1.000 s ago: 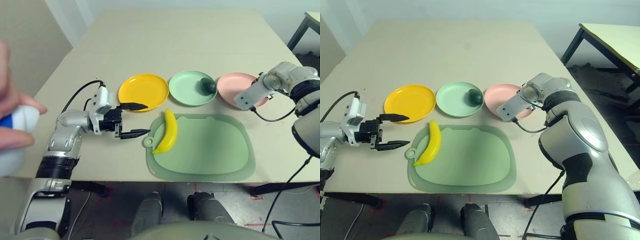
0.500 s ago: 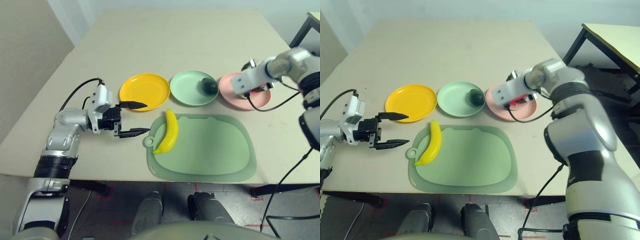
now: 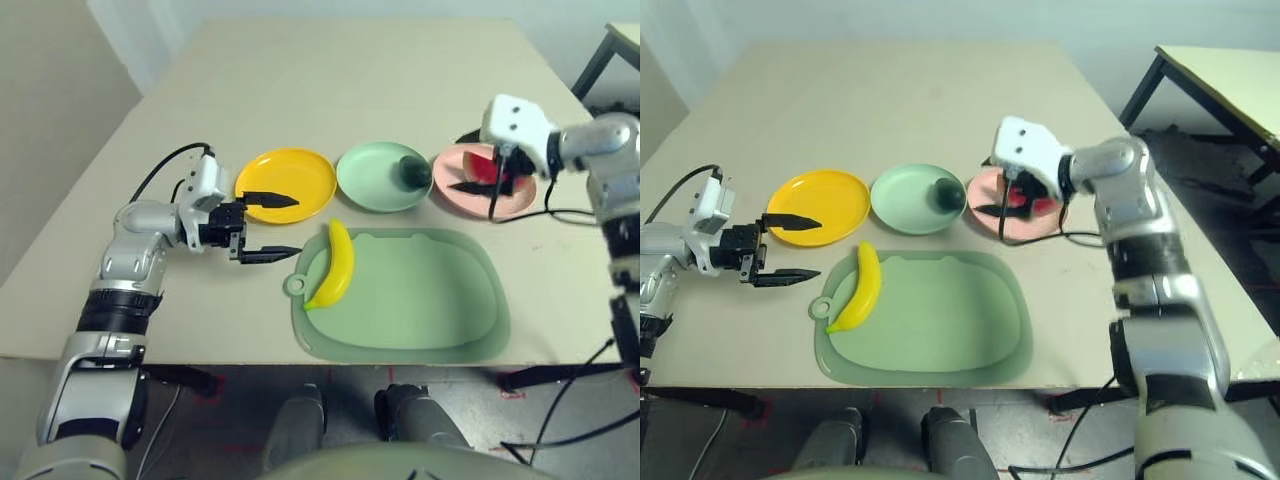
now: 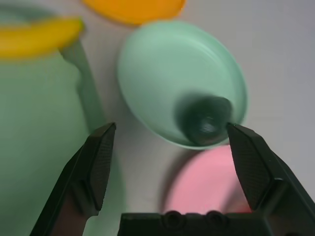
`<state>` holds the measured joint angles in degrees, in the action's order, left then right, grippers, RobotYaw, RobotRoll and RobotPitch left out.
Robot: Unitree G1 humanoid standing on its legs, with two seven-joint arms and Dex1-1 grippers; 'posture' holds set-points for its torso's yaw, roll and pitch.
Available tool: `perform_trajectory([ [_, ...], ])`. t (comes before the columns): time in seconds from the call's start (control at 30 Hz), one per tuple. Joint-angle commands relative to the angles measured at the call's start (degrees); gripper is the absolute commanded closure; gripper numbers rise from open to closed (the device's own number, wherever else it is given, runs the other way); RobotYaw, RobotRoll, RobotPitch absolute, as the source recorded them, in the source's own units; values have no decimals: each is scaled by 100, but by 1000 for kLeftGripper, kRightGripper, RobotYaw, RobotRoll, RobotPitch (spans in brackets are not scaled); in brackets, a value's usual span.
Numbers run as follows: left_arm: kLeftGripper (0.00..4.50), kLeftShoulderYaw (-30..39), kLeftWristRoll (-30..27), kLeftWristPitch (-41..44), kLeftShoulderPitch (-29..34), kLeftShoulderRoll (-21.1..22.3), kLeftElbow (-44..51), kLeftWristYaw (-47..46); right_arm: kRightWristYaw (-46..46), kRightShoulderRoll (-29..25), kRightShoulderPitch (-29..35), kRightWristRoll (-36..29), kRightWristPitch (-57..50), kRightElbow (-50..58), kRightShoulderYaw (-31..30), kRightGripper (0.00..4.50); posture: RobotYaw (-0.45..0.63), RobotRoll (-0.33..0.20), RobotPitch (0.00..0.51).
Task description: Place the fruits into color-matched plates.
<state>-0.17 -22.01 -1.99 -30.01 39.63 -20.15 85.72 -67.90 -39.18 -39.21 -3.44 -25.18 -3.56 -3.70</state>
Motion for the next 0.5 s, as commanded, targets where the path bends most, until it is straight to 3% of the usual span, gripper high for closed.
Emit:
perform_trajectory([
  [0.03, 0, 21, 27, -20, 78, 85, 35, 52, 570, 87, 590, -424, -882, 955, 427, 20, -10, 0, 100],
  [0.2, 0, -35, 148, -181, 87, 113, 14, 37, 1563, 835, 1929, -913, -740, 1900, 1062, 20, -9, 0, 99],
  [0.33, 0, -187, 296, -277, -343, 29, -173, 74, 1455, 856, 2874, -852, 133, 2291, 658, 20, -20, 0, 97],
  [0.5, 0, -759, 1131, -1682, -1491, -113, -1110, 391, 1117, 979, 3513, -858, 1658, 1849, 211, 20, -35, 0, 91],
])
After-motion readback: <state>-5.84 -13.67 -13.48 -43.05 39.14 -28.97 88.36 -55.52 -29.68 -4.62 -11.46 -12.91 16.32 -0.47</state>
